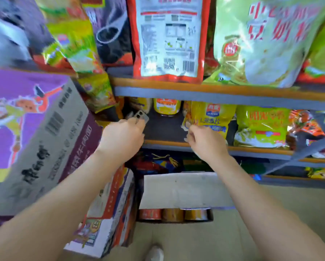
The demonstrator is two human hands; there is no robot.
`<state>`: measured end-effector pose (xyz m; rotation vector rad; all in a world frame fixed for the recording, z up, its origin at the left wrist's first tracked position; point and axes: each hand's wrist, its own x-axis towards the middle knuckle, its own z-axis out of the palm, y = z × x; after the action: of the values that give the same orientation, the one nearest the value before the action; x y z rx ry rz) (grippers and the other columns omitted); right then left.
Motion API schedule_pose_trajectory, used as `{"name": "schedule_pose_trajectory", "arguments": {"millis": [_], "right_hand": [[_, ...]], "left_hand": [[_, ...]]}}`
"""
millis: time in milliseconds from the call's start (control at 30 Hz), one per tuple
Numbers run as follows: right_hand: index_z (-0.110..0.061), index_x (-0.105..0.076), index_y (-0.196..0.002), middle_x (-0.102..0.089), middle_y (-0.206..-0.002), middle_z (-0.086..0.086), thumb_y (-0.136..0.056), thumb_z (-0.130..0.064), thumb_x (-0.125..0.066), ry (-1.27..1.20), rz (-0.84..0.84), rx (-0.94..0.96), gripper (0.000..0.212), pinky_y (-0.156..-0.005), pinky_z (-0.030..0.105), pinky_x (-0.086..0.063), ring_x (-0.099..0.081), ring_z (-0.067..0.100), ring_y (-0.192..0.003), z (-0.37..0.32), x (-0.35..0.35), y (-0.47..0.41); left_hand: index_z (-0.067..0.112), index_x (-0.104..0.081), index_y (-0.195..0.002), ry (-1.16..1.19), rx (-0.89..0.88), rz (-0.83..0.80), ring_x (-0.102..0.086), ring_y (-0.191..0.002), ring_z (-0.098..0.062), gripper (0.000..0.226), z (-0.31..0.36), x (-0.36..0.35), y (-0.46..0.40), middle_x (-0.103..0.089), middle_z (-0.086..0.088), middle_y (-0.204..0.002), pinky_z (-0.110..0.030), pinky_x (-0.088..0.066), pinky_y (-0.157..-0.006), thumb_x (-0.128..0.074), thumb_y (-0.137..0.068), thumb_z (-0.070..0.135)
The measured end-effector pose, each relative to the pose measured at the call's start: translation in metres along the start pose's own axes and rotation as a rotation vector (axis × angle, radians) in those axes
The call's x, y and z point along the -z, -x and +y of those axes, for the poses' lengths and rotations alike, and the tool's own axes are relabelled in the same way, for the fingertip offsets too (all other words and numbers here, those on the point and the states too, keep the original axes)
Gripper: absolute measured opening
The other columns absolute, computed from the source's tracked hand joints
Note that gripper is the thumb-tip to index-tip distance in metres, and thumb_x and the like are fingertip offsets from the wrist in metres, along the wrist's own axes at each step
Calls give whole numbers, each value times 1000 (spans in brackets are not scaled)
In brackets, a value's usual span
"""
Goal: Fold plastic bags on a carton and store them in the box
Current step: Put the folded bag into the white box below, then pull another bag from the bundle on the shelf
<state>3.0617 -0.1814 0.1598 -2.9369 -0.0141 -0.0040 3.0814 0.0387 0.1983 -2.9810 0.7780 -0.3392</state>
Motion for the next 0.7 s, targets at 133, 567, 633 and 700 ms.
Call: {"name": "schedule_pose_trajectory", "arguments": {"millis": [133,567,633,700], "right_hand": [[-14,-57,-98,-66,-94,8,-95,-29,-41,-6,179,176,23,-56,31,-38,-63,32,-88,-71,64,-6],[-20,-61,-90,-68,-87,4,-92,-31,-46,-136,254,490,18,-65,35,-47,-63,31,-86,-319,113,-65],[-19,-61,-87,-68,-86,4,-92,-31,-47,-150,218,471,19,-64,35,-48,-63,30,-84,-358,104,-93],[-18,-60,-89,-67,-90,5,-93,-30,-47,-162,167,438,19,-65,35,-48,-62,29,-86,-395,90,-127]], "left_hand": [[6,-65,-78,-82,24,99,-62,-49,-31,19,-37,86,21,-62,-12,-64,-28,-42,-37,-67,-68,22],[19,-47,-120,-237,418,-88,-57,-109,-27,33,-293,147,102,-57,-4,-123,-35,-47,-74,-39,-94,37],[21,-46,-124,-239,424,-95,-57,-110,-27,35,-344,138,105,-56,-4,-124,-34,-47,-75,-41,-93,38],[22,-45,-126,-202,420,-101,-57,-109,-28,37,-394,128,103,-55,-5,-123,-37,-48,-77,-43,-92,37]]}}
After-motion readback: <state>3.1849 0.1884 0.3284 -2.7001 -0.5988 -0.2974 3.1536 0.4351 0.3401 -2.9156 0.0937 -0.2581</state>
